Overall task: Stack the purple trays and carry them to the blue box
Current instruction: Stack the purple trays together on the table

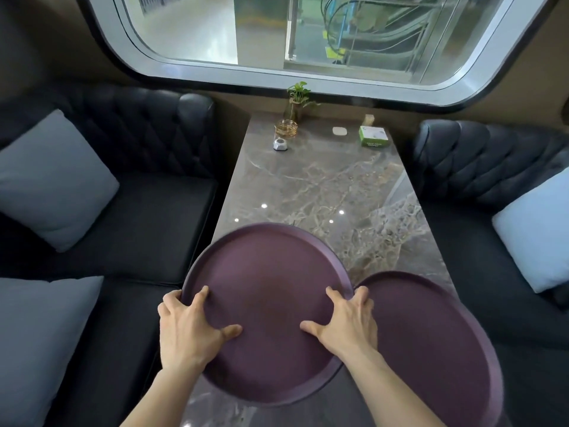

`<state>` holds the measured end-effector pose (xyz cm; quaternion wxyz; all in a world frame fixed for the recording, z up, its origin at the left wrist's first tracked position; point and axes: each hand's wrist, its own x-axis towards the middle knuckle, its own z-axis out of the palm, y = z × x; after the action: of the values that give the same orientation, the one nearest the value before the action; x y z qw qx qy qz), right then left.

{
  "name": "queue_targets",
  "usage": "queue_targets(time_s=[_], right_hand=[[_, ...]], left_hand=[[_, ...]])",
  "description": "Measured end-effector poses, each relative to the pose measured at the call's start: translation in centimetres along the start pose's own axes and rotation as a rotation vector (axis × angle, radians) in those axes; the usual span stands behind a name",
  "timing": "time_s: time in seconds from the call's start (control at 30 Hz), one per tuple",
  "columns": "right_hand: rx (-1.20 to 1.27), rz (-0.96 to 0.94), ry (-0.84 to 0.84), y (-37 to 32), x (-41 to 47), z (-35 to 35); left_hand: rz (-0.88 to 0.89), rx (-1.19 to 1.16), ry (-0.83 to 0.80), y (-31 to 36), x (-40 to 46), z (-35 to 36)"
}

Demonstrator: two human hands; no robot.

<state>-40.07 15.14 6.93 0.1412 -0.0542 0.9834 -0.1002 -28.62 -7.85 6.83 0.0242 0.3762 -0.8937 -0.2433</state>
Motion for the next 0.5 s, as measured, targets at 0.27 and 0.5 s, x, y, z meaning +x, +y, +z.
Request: queue_targets(time_s=[0.27,0.5], right_hand=[[-0.025,-0.014,-0.061,0.3,6.5,3.3],[-0.055,-0.037,-0.087,0.0,8.1,5.4]], left_hand=[[-0.077,0.032,-0.052,0.2,4.5,5.3],[-0.133,0.095,-0.063,-0.8,5.5,7.7]])
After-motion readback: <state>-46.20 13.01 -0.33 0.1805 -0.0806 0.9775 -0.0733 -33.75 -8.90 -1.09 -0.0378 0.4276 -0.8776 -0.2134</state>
